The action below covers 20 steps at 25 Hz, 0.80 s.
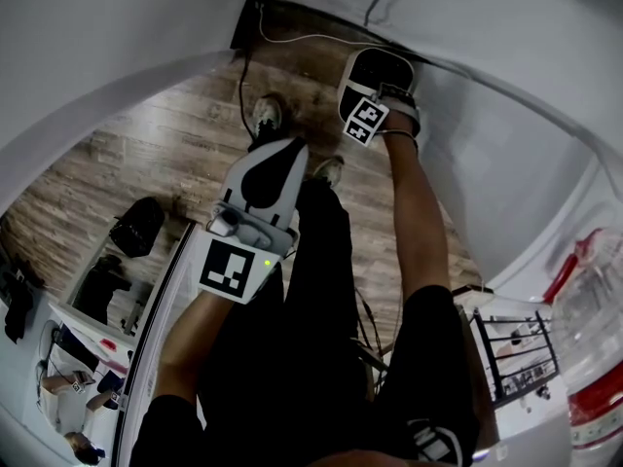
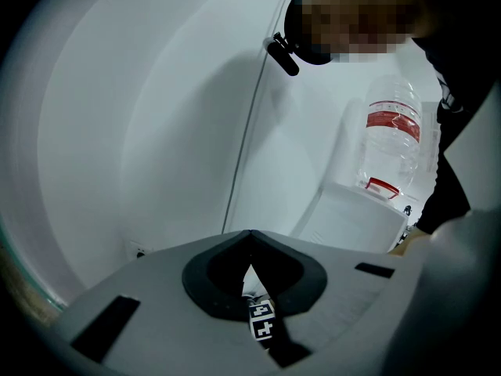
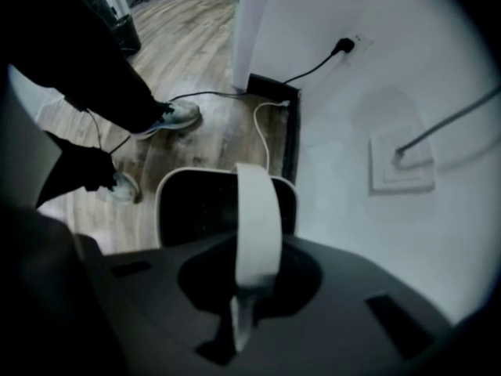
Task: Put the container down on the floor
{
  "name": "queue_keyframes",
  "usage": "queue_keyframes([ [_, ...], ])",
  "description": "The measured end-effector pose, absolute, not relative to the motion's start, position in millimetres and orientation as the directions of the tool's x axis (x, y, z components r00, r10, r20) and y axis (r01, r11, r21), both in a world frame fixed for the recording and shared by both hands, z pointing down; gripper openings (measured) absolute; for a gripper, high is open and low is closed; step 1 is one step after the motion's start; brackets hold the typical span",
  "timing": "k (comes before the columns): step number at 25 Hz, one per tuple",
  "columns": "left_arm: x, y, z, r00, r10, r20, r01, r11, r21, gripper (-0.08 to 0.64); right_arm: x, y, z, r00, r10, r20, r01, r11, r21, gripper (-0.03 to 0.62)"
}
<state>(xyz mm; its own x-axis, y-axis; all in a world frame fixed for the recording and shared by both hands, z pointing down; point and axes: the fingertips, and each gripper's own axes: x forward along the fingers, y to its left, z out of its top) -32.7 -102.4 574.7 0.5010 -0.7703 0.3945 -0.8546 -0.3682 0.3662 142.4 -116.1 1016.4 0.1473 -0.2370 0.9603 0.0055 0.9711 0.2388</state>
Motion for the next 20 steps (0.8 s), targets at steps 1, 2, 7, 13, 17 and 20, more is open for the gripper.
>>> queue_keyframes([
  [1, -33, -103, 575, 0.502, -0.769, 0.395, -0.854, -0.37, 0.366, 0.031, 144, -116, 1016, 0.156, -0.229, 0.961, 0.004, 0.973, 0.232, 0.032],
  [2, -33, -103, 576, 0.502, -0.769, 0.396, -0.854, -0.369, 0.367, 0.031, 146, -115, 1016, 0.165, -0.223, 0.961, -0.001, 0.974, 0.226, 0.032],
  [7, -32, -105, 575, 0.501, -0.772, 0.392, -0.853, -0.363, 0.374, 0.031, 161, -113, 1014, 0.203, -0.191, 0.96, -0.101, 0.972, 0.214, 0.032],
  [13, -28, -104, 574, 0.503, -0.772, 0.388, -0.851, -0.363, 0.38, 0.031, 162, -117, 1013, 0.198, -0.181, 0.963, -0.152, 0.965, 0.212, 0.032],
  [17, -29, -102, 575, 0.502, -0.772, 0.39, -0.852, -0.363, 0.378, 0.031, 154, -121, 1013, 0.177, -0.189, 0.966, -0.164, 0.962, 0.218, 0.034],
  [20, -31, -102, 575, 0.499, -0.774, 0.389, -0.853, -0.36, 0.378, 0.031, 148, -120, 1014, 0.17, -0.189, 0.967, -0.166, 0.962, 0.217, 0.034],
])
